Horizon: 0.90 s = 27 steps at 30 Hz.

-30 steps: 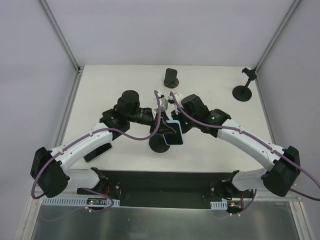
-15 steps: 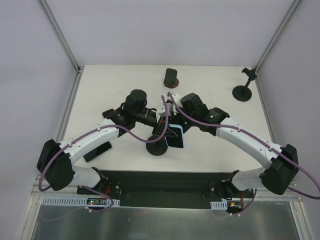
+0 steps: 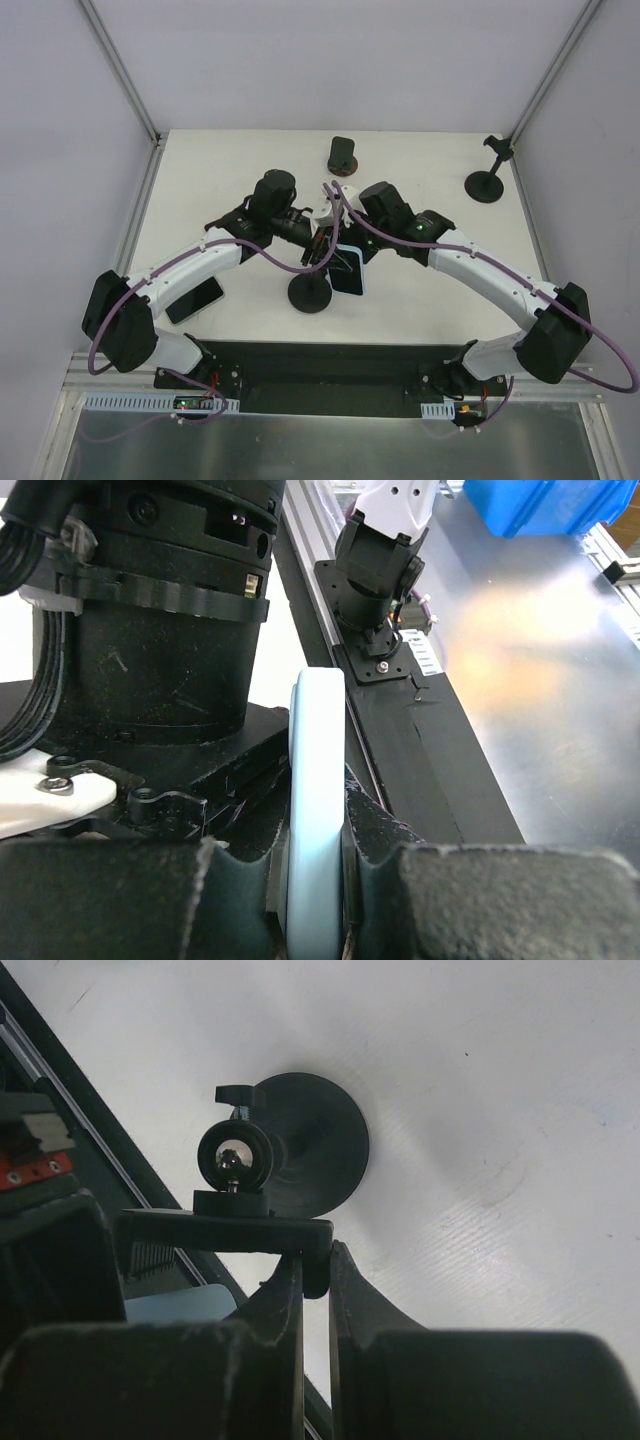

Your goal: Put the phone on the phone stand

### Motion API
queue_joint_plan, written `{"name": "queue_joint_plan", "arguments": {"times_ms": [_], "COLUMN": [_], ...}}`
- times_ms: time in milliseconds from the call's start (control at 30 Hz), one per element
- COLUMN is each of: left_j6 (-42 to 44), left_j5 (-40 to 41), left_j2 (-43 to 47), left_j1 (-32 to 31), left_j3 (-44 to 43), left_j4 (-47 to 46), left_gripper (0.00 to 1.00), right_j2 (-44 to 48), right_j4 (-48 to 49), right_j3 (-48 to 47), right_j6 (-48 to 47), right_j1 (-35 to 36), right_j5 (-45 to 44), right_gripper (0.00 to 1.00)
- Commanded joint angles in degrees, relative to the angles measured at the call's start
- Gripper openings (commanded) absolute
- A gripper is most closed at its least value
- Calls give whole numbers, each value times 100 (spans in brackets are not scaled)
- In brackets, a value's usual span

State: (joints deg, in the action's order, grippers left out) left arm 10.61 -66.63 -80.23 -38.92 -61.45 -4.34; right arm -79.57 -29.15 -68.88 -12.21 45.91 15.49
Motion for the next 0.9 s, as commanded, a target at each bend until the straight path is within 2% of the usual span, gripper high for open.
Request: {"name": "queue_joint_plan", "arguments": {"times_ms": [0,133,500,633,867], "left_j6": [582,881,1145,1110,1303], "left_j5": [685,897,1038,845,528], "left_j2": [-99,-160,-204,-283,-485], "left_j1": [191,200,235,271,279], "left_j3": [-262,-376,-473,-569,-789], "left_j4": [257,644,1005,1101,1637], "left_gripper": [0,0,0,0,0], "right_j2": [91,91,117,4,-41], "right_j4": [-161,-302,-697,-846,-1321], "right_j3": [-310,-328,-354,-415,-565], "right_j6": [-124,-282,-703,-950,-1398], "right_j1": [173,129,15,-47,-205], "right_j5": [1149,1421,1773,2133,2213], "right_gripper": [0,0,1,0,0]}}
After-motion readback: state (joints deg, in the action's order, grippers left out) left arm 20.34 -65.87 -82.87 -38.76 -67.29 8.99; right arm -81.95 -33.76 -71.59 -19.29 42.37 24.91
